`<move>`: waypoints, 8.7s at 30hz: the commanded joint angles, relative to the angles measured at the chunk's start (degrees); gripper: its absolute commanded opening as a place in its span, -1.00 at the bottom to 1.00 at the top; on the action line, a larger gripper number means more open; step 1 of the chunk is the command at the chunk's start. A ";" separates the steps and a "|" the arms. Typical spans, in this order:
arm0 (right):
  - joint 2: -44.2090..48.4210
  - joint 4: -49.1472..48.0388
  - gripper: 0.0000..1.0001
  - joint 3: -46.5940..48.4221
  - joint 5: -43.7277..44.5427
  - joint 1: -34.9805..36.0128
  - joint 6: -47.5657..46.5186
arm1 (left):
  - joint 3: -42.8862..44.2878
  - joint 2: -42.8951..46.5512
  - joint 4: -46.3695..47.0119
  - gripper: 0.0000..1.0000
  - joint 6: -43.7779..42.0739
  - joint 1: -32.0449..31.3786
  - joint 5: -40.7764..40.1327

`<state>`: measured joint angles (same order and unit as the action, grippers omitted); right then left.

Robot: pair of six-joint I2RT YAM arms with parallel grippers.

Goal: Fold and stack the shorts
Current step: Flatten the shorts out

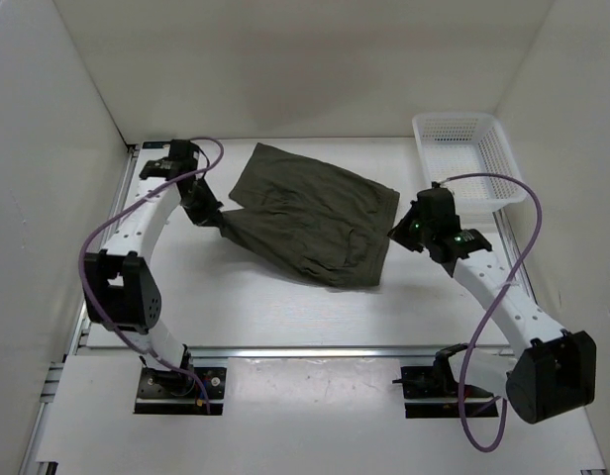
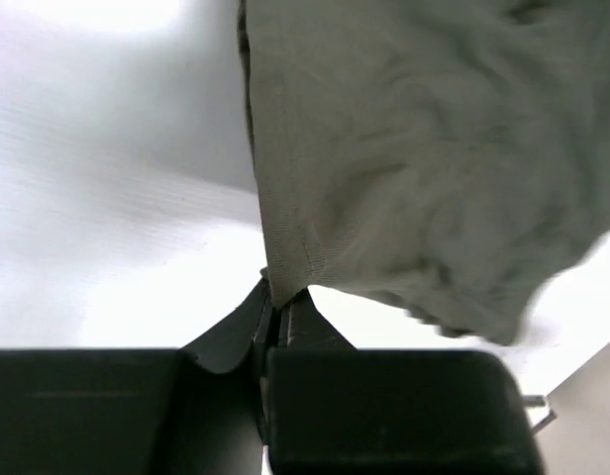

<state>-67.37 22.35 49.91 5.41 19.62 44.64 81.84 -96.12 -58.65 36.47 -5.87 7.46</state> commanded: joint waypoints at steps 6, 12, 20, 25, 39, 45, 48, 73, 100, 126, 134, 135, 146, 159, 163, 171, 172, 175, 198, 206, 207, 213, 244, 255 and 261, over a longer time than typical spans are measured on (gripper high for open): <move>7.43 11.21 -0.97 8.19 0.05 0.07 -6.58 | 9.39 12.26 -7.79 -0.79 -1.58 -0.02 -6.85; 8.58 1.50 0.07 -8.01 -19.45 6.02 5.43 | 2.03 13.94 -6.47 -0.79 -1.58 -0.02 -5.53; 0.23 -7.60 0.67 -12.04 -11.05 26.58 17.06 | -1.16 13.94 -5.33 -0.79 -2.10 -0.02 -6.06; -10.02 -8.73 0.62 -7.82 -7.44 29.25 16.53 | -0.63 12.88 -5.33 -0.79 -2.10 -0.02 -6.06; -31.68 -5.57 0.50 5.46 -3.22 28.55 15.56 | -0.11 12.36 -5.33 -0.79 -2.10 -0.02 -6.06; -29.49 -4.33 0.44 1.86 2.23 24.95 18.20 | -0.11 11.74 -5.33 -0.79 -2.10 -0.02 -6.06; -28.95 -3.72 0.35 2.38 4.35 24.33 18.81 | -0.11 11.21 -5.33 -0.79 -2.10 -0.02 -6.06; -4.01 18.59 -1.00 24.51 20.52 18.62 -11.05 | 28.86 14.63 -15.88 -0.79 -5.70 3.40 -4.93; 14.66 42.79 -1.00 39.07 15.24 18.62 -14.41 | 34.82 23.97 -11.68 -0.79 -5.26 4.73 -5.89; -35.67 16.15 -1.00 51.25 4.26 1.13 -26.00 | 38.02 -13.42 -3.92 -0.79 -11.07 5.78 -5.88; -18.44 24.74 -1.00 58.02 -2.07 2.53 -30.22 | 43.40 3.28 -5.33 -0.79 -7.56 9.82 -0.44; -16.84 25.63 -1.00 58.72 -2.07 3.49 -30.23 | 43.40 6.96 -5.33 -0.79 -7.55 10.95 0.18; 5.93 35.65 -1.00 61.00 4.43 5.34 -29.70 | 46.20 27.03 -12.60 -0.79 -3.95 12.37 -1.48; 10.51 43.66 -1.00 54.38 8.04 5.34 -27.68 | 45.97 24.76 -13.77 -0.79 -5.88 12.37 -1.07; 8.67 34.72 -1.00 40.55 8.65 4.82 -27.06 | 35.16 18.17 -6.05 -0.79 -6.41 12.37 2.38; -23.68 15.25 -0.09 42.42 0.86 -1.33 -27.68 | 47.22 -17.79 -4.93 0.49 -9.22 9.21 -1.13; -27.77 17.27 0.02 51.34 0.31 -1.34 -27.68 | 58.84 -22.05 -8.89 0.62 -9.92 9.21 -1.83; -34.14 21.42 0.10 56.26 0.56 -0.81 -26.28 | 63.21 -26.07 -18.87 0.69 -10.80 7.82 -2.09; 4.18 10.53 0.74 -8.07 -16.31 -8.53 -10.10 | -22.52 2.17 10.57 0.68 0.88 -15.66 3.53; -0.21 4.91 0.74 -11.32 -20.96 -11.44 -10.10 | -23.04 -2.84 11.19 -0.62 2.73 -15.66 -0.18; -1.87 2.90 0.74 -11.33 -21.49 -11.44 -10.10 | -23.04 -3.46 11.19 -0.79 2.73 -15.66 -0.17; -8.73 -2.65 0.69 -10.63 -20.36 -11.44 -8.87 | -21.73 1.63 8.74 -0.79 1.51 -13.03 -1.31; -8.48 -2.13 -1.00 -9.22 -13.67 -9.33 -7.64 | -12.82 11.28 -3.40 0.59 -4.40 -0.10 -4.06; -7.78 -1.08 -1.00 -8.69 -13.67 -8.81 -8.17 | -33.06 24.49 0.54 0.55 14.59 -21.46 3.35; -6.72 -0.46 -1.00 -8.69 -13.14 -8.81 -8.17 | -35.00 16.77 5.03 0.58 15.65 -23.13 0.27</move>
<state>-75.92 20.45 39.94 -8.86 10.63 37.10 47.66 -76.66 -57.82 49.69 -28.34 9.47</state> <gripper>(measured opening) 0.035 0.797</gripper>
